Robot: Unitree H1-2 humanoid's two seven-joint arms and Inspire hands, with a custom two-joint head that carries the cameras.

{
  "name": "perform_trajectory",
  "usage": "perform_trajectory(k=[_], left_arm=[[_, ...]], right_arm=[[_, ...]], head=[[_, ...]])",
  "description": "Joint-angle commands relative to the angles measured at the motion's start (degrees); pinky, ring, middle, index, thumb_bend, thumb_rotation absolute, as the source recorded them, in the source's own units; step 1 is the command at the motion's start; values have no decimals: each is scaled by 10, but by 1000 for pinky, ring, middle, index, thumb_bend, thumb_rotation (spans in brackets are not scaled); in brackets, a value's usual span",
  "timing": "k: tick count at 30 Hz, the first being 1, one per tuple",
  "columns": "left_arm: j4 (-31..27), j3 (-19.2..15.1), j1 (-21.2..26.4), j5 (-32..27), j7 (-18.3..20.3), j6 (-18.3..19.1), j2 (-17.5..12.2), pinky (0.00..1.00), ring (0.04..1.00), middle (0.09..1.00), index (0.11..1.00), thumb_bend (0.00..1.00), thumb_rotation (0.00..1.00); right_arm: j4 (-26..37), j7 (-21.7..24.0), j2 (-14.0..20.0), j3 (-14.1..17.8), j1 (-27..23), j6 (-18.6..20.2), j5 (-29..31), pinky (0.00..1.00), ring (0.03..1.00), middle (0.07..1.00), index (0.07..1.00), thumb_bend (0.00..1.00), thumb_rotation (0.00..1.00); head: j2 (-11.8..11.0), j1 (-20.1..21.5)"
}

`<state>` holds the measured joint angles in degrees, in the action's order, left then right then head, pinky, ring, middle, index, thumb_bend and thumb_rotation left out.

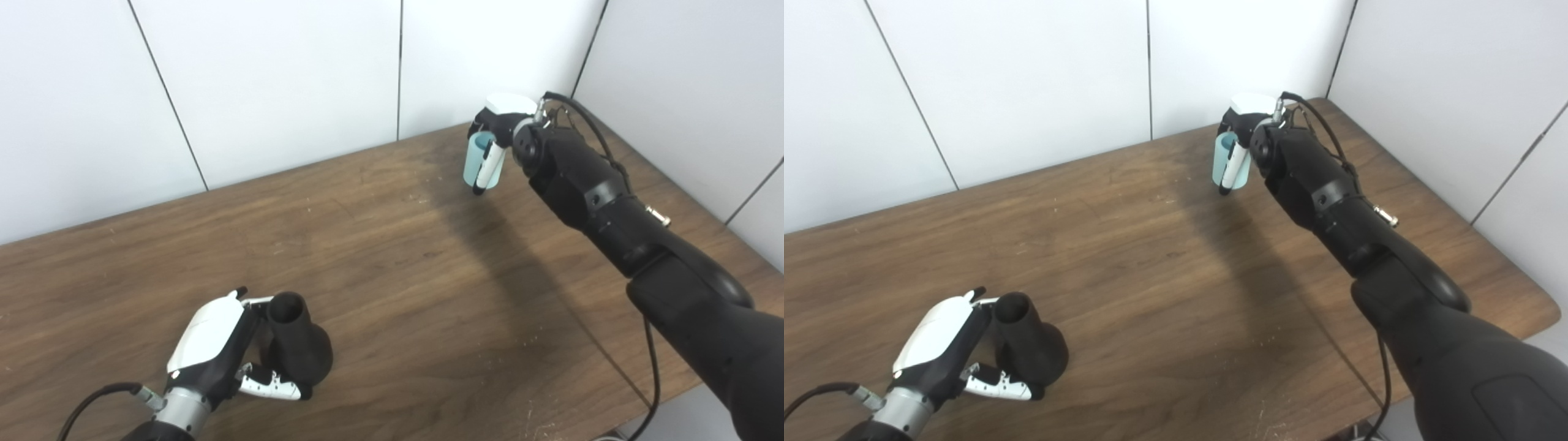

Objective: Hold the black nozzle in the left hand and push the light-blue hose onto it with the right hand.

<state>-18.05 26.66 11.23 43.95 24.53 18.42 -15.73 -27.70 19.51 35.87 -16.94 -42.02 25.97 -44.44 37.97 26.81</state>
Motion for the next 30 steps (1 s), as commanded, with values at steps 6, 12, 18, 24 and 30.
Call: perform_trajectory(k=[6, 12, 18, 24, 30], left_arm=[[28, 9, -30, 16, 41, 27, -27, 1000, 791, 550, 443, 514, 0], [27, 10, -26, 18, 44, 28, -29, 1000, 774, 547, 445, 515, 0], [22, 4, -25, 10, 50, 35, -29, 1000, 774, 544, 448, 516, 0], [21, 1, -24, 9, 52, 38, -25, 1000, 801, 548, 443, 515, 0], [19, 1, -26, 11, 51, 40, -24, 1000, 803, 548, 443, 515, 0]], right_arm=[[12, -48, 23, 7, -13, -30, -2, 538, 571, 647, 645, 833, 0], [-6, -66, 22, 9, -12, -52, 9, 491, 532, 615, 610, 818, 0], [-23, -64, 21, 4, -18, -57, 11, 463, 512, 592, 593, 802, 0], [-29, -59, 19, -2, -20, -58, 12, 449, 465, 516, 524, 558, 15], [-22, -55, 20, -1, -18, -60, 17, 446, 462, 459, 530, 518, 0]], head=[[0, -1], [1, -1], [2, -1], [3, -3], [5, -5]])
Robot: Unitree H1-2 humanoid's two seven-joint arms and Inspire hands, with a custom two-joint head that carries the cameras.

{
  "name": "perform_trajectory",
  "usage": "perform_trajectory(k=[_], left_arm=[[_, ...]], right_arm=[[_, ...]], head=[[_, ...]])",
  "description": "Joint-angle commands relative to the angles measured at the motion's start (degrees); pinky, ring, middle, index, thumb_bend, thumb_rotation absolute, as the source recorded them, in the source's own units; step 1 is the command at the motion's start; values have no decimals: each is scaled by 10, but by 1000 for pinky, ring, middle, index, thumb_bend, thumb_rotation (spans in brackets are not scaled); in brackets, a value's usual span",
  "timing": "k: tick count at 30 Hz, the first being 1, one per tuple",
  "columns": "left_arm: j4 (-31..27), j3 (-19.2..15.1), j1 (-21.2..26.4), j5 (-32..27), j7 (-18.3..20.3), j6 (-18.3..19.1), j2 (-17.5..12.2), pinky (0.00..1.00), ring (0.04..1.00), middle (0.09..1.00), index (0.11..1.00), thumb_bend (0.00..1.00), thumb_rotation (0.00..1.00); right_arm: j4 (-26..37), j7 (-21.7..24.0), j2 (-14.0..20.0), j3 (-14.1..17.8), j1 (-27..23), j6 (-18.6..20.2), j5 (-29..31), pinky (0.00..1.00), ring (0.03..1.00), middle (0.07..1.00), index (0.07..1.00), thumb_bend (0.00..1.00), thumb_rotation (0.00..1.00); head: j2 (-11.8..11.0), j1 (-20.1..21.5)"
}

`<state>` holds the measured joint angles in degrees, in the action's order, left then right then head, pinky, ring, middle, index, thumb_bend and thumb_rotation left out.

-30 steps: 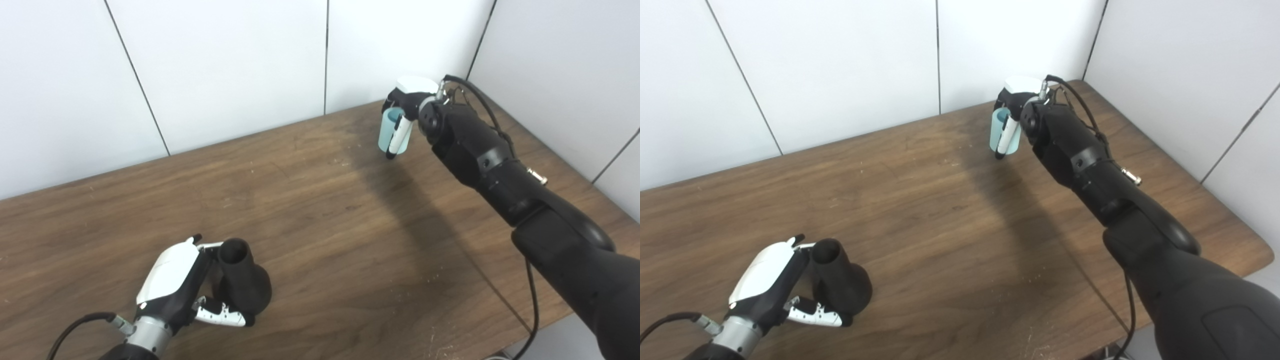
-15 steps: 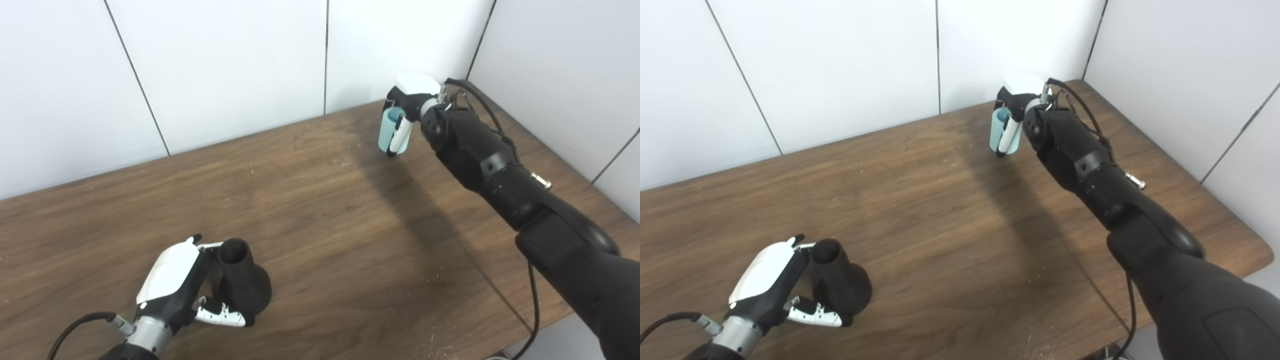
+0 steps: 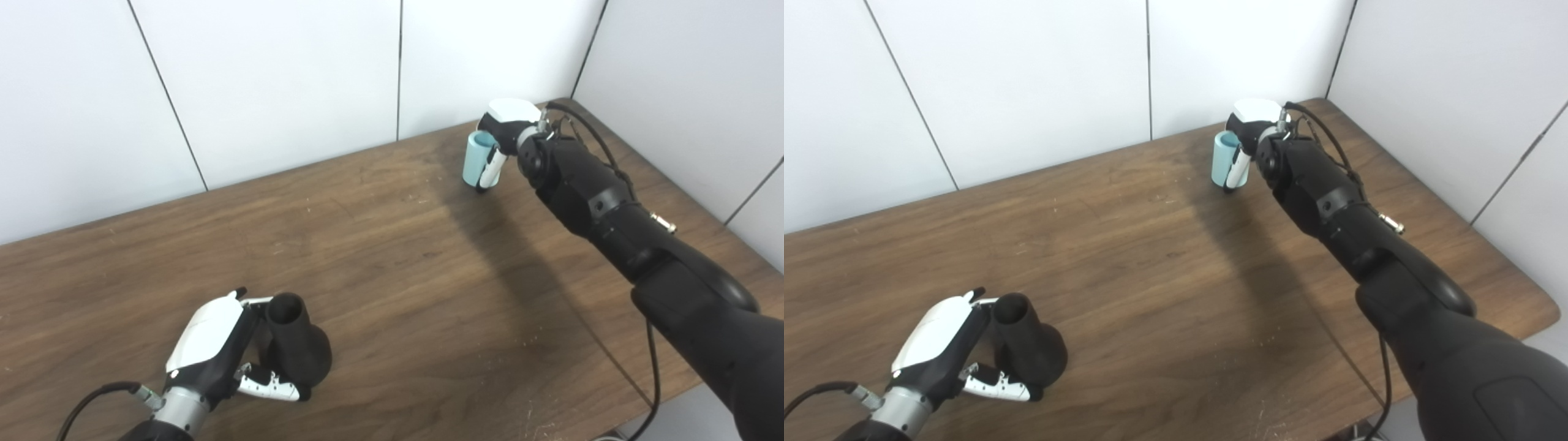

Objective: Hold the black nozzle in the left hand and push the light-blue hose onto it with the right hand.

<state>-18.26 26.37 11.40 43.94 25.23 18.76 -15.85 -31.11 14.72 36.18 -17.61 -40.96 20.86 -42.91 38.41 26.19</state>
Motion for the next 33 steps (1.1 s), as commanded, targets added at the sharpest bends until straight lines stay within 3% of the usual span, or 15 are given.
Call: perform_trajectory(k=[1, 7, 15, 25, 33], left_arm=[[21, 4, -28, 11, 44, 36, -23, 1000, 803, 546, 443, 516, 0], [20, 5, -30, 12, 42, 38, -20, 1000, 799, 540, 445, 517, 0], [20, 15, -32, 24, 40, 42, -17, 1000, 784, 535, 449, 518, 0], [17, 20, -34, 33, 40, 51, -9, 1000, 794, 536, 450, 518, 0], [14, 39, -36, 68, 39, 70, 16, 1000, 808, 531, 451, 519, 0]], right_arm=[[14, -6, 18, 6, -28, -10, 3, 414, 442, 469, 528, 518, 0], [30, -18, 23, 15, -25, -25, 14, 315, 414, 505, 524, 500, 0], [47, -36, 25, 20, -25, -42, 13, 307, 412, 502, 523, 496, 0], [204, 14, 32, 34, -3, -9, 9, 307, 412, 513, 520, 496, 0], [362, 75, 32, 38, 26, -12, 5, 307, 415, 514, 511, 496, 0]], head=[[0, 1], [2, 0], [5, -13], [15, -60], [21, -132]])
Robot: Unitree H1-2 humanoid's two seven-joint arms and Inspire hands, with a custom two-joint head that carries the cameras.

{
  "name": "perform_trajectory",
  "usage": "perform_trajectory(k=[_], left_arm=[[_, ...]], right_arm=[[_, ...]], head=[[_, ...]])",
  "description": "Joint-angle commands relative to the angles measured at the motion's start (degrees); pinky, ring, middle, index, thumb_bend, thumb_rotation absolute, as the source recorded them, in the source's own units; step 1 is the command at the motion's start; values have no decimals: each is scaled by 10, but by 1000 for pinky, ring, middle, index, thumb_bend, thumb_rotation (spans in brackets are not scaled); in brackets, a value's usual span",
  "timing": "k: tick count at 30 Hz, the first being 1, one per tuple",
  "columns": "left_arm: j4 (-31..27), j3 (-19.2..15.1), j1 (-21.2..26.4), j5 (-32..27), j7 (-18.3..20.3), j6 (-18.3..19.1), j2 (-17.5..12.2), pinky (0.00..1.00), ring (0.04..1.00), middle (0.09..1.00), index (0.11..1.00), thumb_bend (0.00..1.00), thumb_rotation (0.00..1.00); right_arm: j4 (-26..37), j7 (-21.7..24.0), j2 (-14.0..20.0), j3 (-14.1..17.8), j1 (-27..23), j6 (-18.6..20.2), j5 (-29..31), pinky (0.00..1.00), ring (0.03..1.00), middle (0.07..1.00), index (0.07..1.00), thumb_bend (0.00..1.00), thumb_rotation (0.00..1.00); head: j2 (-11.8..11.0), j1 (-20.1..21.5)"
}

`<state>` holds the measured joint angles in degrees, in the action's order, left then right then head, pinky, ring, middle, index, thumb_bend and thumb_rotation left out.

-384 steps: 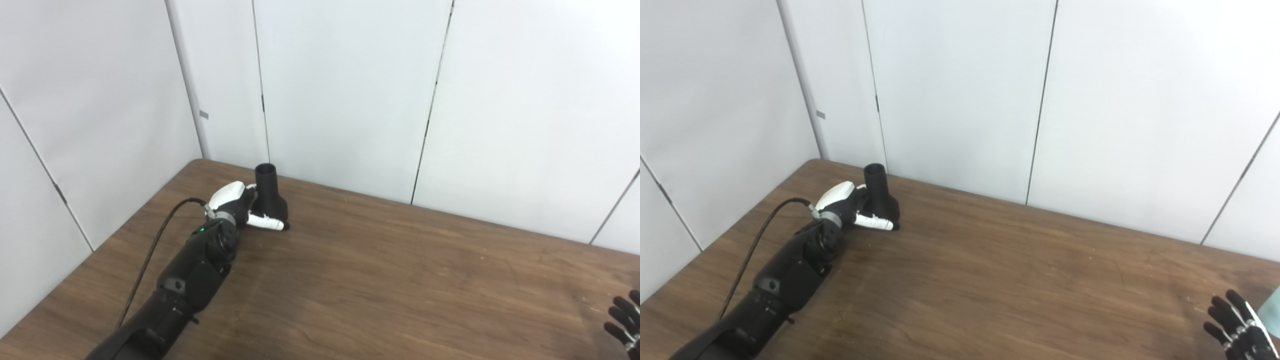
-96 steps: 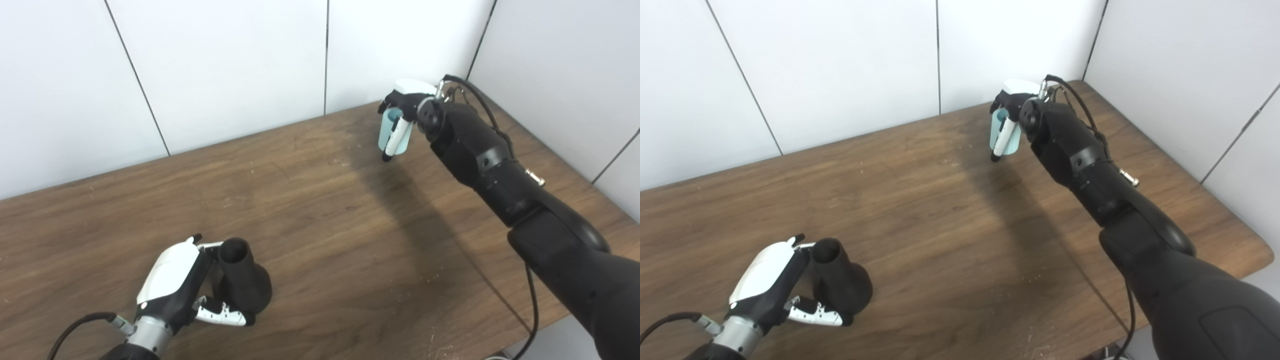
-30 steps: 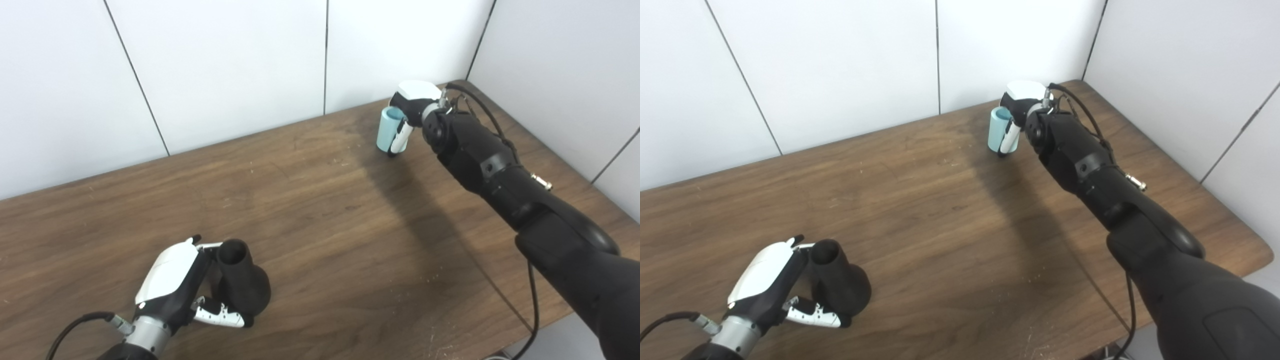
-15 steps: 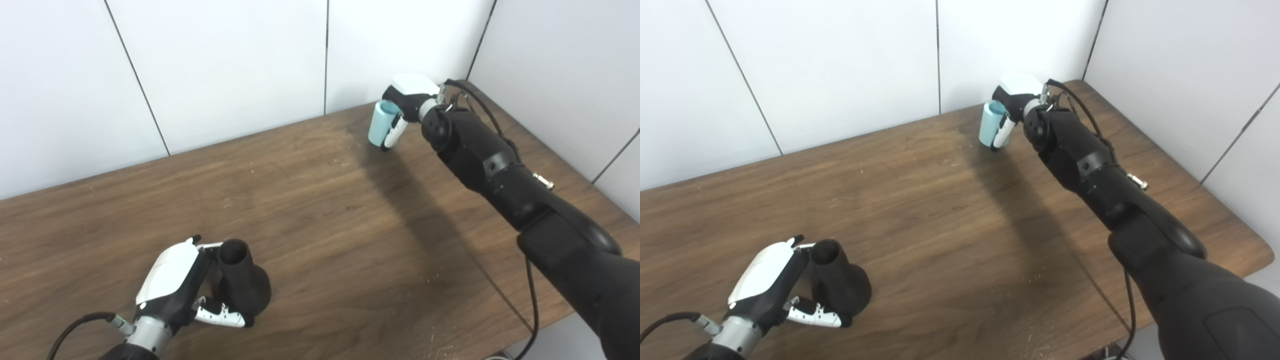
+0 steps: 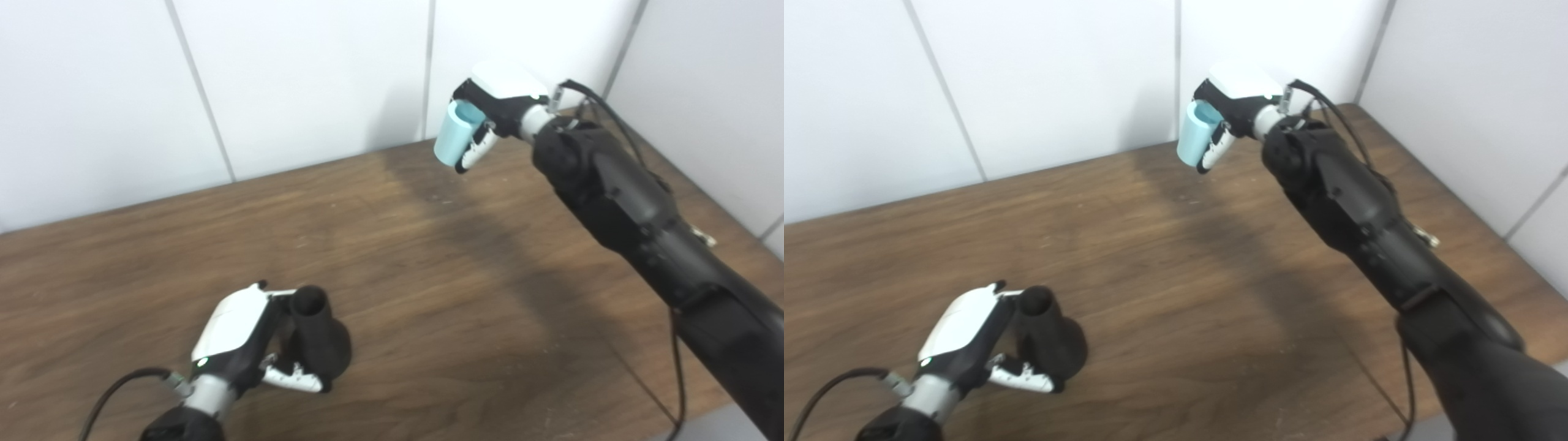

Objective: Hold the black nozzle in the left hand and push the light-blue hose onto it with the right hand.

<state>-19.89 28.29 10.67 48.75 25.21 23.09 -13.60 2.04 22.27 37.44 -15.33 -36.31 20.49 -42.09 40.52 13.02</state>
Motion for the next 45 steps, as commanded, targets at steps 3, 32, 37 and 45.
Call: perform_trajectory(k=[3, 32, 37, 45], left_arm=[[31, 23, -29, 34, 44, 35, 7, 1000, 810, 543, 444, 516, 0], [60, 13, -39, 104, 61, 37, 95, 1000, 805, 509, 471, 521, 0], [63, 11, -33, 106, 63, 36, 97, 1000, 803, 494, 482, 523, 0], [64, 10, -30, 103, 64, 37, 94, 1000, 820, 494, 482, 523, 0]], right_arm=[[75, 16, 14, 21, -8, -18, 11, 306, 418, 507, 511, 497, 0], [335, 148, -38, 47, 49, 21, 125, 298, 419, 498, 517, 496, 0], [343, 144, -46, 42, 58, 6, 132, 306, 419, 496, 513, 497, 0], [338, 156, -54, 24, 64, 14, 116, 337, 419, 487, 499, 500, 0]], head=[[1, -30], [15, -188], [22, -188], [24, -183]])
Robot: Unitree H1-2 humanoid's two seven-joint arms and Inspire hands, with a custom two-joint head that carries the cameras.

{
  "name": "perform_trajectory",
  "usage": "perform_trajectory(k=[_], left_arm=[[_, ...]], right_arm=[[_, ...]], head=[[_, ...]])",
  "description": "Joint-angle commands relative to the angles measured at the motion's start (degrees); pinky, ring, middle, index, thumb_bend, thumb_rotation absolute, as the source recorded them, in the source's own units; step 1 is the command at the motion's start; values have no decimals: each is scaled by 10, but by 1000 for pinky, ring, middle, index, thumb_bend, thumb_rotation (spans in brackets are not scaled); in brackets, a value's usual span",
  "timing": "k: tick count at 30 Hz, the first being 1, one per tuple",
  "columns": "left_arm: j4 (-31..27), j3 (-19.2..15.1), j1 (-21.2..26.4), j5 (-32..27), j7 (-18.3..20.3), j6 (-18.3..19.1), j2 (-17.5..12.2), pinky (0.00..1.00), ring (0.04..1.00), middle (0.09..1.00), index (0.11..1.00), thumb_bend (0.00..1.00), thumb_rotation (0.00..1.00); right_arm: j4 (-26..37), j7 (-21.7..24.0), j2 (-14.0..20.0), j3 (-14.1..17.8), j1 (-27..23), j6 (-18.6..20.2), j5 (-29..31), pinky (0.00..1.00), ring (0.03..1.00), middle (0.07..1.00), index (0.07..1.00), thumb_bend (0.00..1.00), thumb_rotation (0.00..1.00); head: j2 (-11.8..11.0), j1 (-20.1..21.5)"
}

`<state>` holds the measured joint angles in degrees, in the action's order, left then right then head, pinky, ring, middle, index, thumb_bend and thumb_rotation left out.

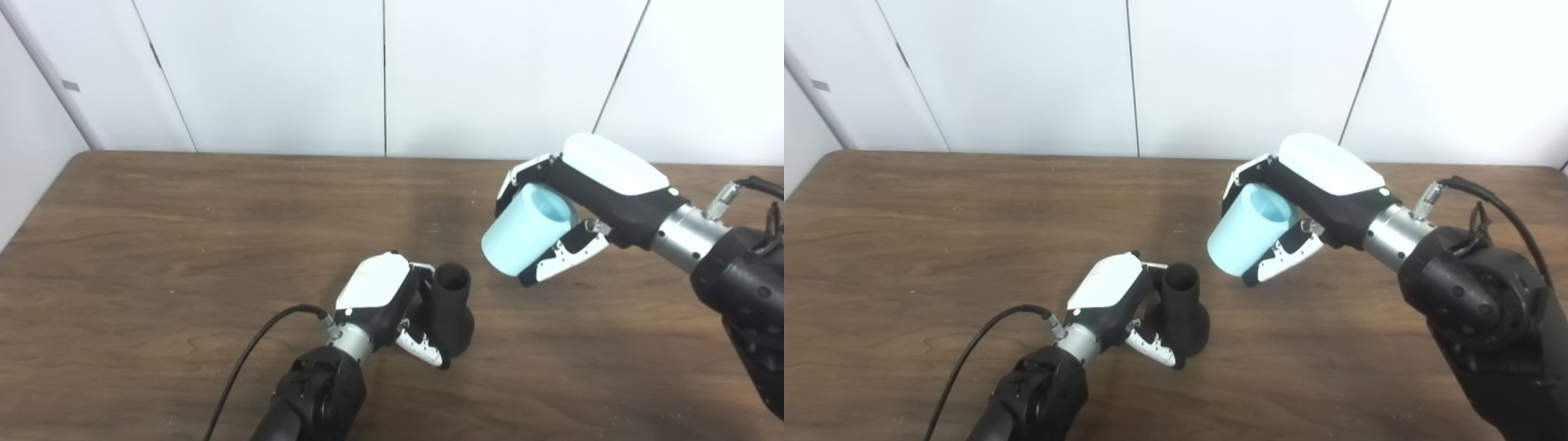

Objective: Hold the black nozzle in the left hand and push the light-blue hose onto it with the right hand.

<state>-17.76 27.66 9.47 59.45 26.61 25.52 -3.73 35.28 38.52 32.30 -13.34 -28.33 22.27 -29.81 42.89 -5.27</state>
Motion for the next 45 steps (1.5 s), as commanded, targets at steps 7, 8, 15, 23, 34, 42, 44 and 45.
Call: perform_trajectory(k=[7, 8, 15, 23, 34, 42, 44, 45], left_arm=[[44, 11, -13, -4, 57, 12, -6, 1000, 829, 493, 482, 524, 0], [44, 11, -13, -3, 58, 12, -6, 1000, 830, 493, 482, 524, 0], [43, 13, -10, -3, 58, 12, -10, 1000, 836, 494, 483, 524, 0], [41, 15, -8, -2, 62, 12, -13, 1000, 822, 493, 483, 524, 0], [39, 18, -9, 0, 64, 12, -12, 1000, 833, 493, 482, 524, 0], [34, 16, -9, 2, 71, 12, -9, 1000, 828, 493, 482, 524, 0], [32, 15, -9, 3, 73, 12, -8, 1000, 826, 493, 481, 524, 0], [31, 15, -9, 3, 74, 12, -8, 1000, 823, 493, 481, 524, 0]], right_arm=[[-10, -15, -19, -4, -10, -22, -10, 330, 419, 491, 502, 500, 0], [-13, -16, -21, -6, -10, -26, -11, 328, 420, 491, 503, 500, 0], [-26, -18, -37, -9, -8, -39, -14, 318, 421, 494, 507, 499, 0], [-24, -6, -57, -13, -17, -28, -12, 317, 421, 493, 509, 499, 0], [-20, 7, -62, -19, -25, -24, -8, 309, 431, 502, 517, 497, 0], [-21, 5, -73, -41, -25, -38, -36, 310, 430, 500, 515, 497, 0], [-24, 3, -76, -46, -26, -45, -41, 311, 430, 499, 515, 498, 0], [-25, 2, -77, -48, -26, -49, -43, 311, 430, 499, 515, 498, 0]], head=[[3, 5], [3, 6], [3, 6], [7, 10], [10, 11], [16, 12], [17, 9], [16, 9]])
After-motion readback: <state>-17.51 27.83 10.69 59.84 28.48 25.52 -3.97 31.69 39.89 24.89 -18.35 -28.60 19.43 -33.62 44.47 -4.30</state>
